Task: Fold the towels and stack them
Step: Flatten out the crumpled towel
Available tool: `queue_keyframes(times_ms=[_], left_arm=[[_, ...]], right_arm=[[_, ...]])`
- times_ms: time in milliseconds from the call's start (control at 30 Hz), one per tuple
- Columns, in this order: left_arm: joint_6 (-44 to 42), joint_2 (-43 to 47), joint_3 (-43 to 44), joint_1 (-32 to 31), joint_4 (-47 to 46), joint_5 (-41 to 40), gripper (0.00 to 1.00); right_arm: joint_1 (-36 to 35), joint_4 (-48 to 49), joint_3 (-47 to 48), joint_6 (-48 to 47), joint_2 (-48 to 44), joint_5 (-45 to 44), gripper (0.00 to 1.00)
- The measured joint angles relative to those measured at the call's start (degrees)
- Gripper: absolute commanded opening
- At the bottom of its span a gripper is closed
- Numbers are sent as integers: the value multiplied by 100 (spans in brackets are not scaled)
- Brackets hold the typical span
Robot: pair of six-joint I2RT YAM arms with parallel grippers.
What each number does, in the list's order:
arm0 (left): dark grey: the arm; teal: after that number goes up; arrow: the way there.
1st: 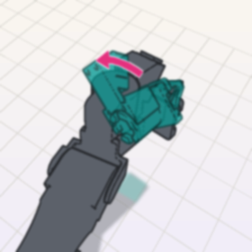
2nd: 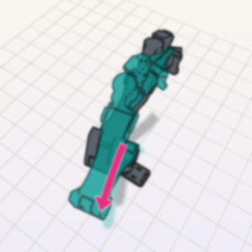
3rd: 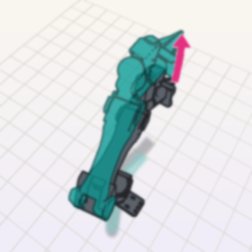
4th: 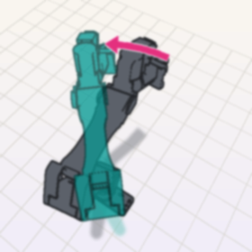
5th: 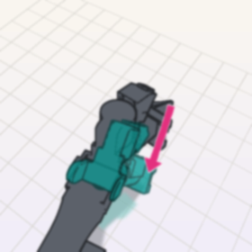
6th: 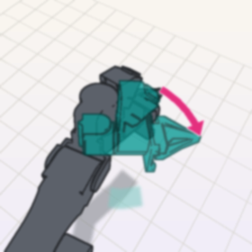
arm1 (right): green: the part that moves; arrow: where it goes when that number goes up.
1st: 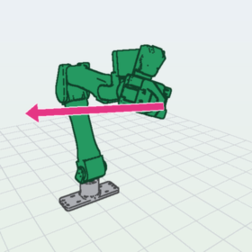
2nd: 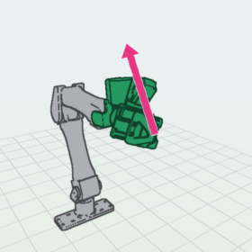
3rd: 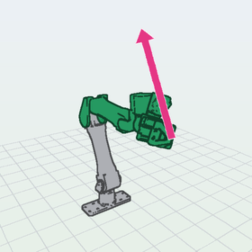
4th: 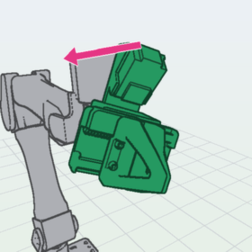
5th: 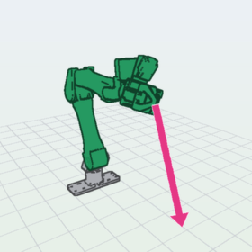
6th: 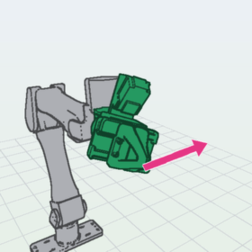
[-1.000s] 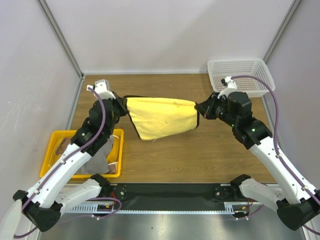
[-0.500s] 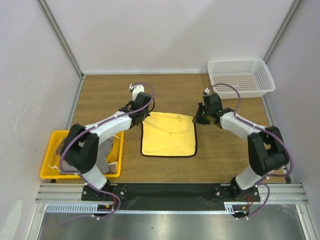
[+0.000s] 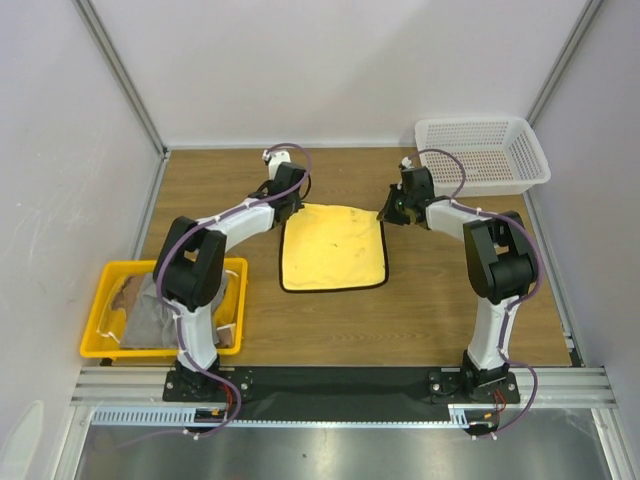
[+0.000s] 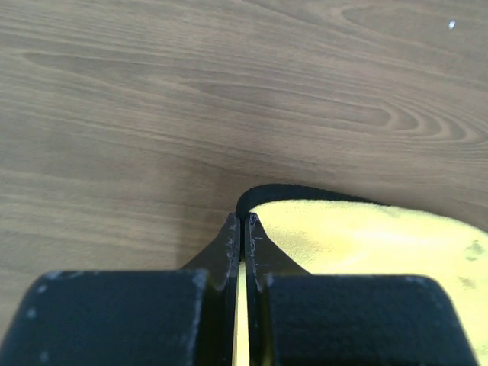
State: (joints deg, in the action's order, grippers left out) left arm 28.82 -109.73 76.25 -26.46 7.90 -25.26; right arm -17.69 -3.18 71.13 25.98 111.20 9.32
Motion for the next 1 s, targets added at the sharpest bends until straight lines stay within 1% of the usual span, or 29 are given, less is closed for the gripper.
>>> queue_keyframes(times_ms=[167, 433, 500, 533, 633, 667, 700, 733, 767, 833, 867, 900, 967, 1000], left_arm=[[-39, -352, 258, 63, 44, 201, 0], [-48, -492, 457, 247, 96, 444, 1], [-68, -538, 527, 260, 125, 452, 5], [-83, -551, 546, 260, 133, 452, 8], [-140, -560, 588, 260, 225, 468, 29], [-166, -560, 614, 260, 278, 485, 43], [-210, -560, 643, 260, 323, 509, 51], [-219, -560, 667, 260, 354, 535, 59], [-229, -544, 675, 260, 356, 577, 69], [-256, -472, 673, 260, 431, 645, 80], [-260, -382, 658, 260, 466, 686, 86], [-269, -284, 632, 258, 490, 726, 87], [-247, 4, 568, 240, 546, 785, 89], [-245, 157, 533, 232, 560, 800, 91]], right_arm=[[170, 15, 79, 4, 295, 131, 0], [166, -17, 380, -63, 501, 170, 0], [164, -35, 450, -85, 540, 170, 0], [164, -52, 476, -101, 553, 170, 0], [164, -197, 544, -118, 564, 173, 1], [164, -247, 570, -120, 564, 179, 12], [164, -282, 597, -114, 564, 190, 18], [164, -306, 614, -122, 562, 203, 28], [164, -326, 625, -142, 562, 214, 47], [164, -376, 638, -166, 546, 223, 60], [164, -426, 638, -203, 527, 240, 68], [164, -490, 638, -221, 490, 249, 71], [164, -638, 638, -262, 334, 269, 84], [164, -691, 638, -284, 225, 278, 97]])
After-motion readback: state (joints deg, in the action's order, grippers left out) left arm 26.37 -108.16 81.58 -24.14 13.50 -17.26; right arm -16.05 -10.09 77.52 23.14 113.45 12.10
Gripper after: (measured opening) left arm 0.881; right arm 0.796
